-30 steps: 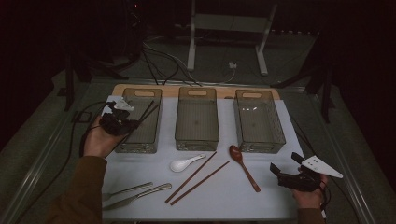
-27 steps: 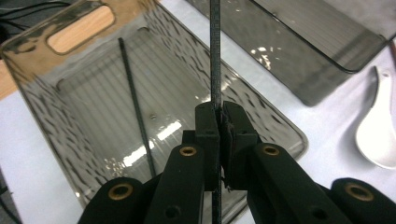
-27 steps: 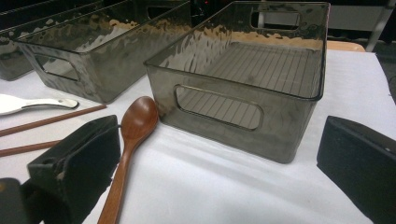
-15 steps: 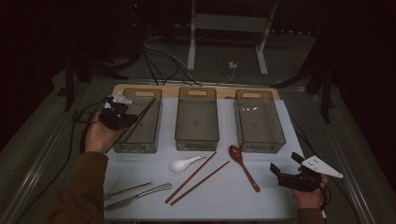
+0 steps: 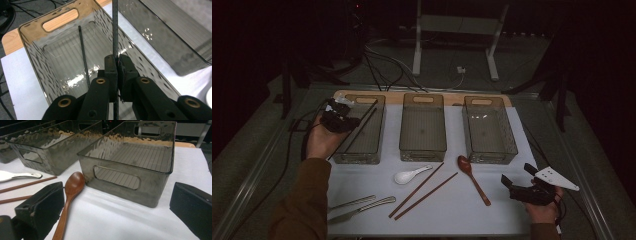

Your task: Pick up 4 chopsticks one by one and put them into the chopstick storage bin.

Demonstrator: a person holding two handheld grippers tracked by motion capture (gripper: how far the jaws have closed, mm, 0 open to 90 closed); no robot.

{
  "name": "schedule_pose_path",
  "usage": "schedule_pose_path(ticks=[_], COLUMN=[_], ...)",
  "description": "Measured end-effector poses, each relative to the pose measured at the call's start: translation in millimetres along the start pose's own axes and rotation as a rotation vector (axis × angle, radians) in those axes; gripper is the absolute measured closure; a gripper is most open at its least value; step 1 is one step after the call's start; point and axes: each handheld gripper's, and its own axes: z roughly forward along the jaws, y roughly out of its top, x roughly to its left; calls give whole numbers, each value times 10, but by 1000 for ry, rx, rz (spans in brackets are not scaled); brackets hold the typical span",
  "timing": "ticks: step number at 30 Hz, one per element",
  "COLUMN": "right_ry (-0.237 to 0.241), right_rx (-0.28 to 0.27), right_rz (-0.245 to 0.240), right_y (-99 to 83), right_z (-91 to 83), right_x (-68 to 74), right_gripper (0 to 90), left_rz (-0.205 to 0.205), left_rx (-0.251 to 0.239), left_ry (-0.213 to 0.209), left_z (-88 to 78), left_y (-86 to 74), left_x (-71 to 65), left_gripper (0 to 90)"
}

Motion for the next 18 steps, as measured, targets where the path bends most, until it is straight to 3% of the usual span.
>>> schedule_pose_path(ticks=[16, 17, 18], right_ry=[3, 3, 4], right_rx=[2, 2, 3], right_rz=[2, 1, 1], right_y=[-1, -1, -1], right_z=[5, 6, 7], right_x=[-3, -3, -3], right_gripper=[0, 0, 0], left_rz=[-40, -59, -88], left_rx=[24, 12, -1], left_ry=[28, 34, 34], left_z=[173, 190, 207], left_y=[121, 120, 119], left_x=[68, 82, 99], left_gripper=[873, 860, 716])
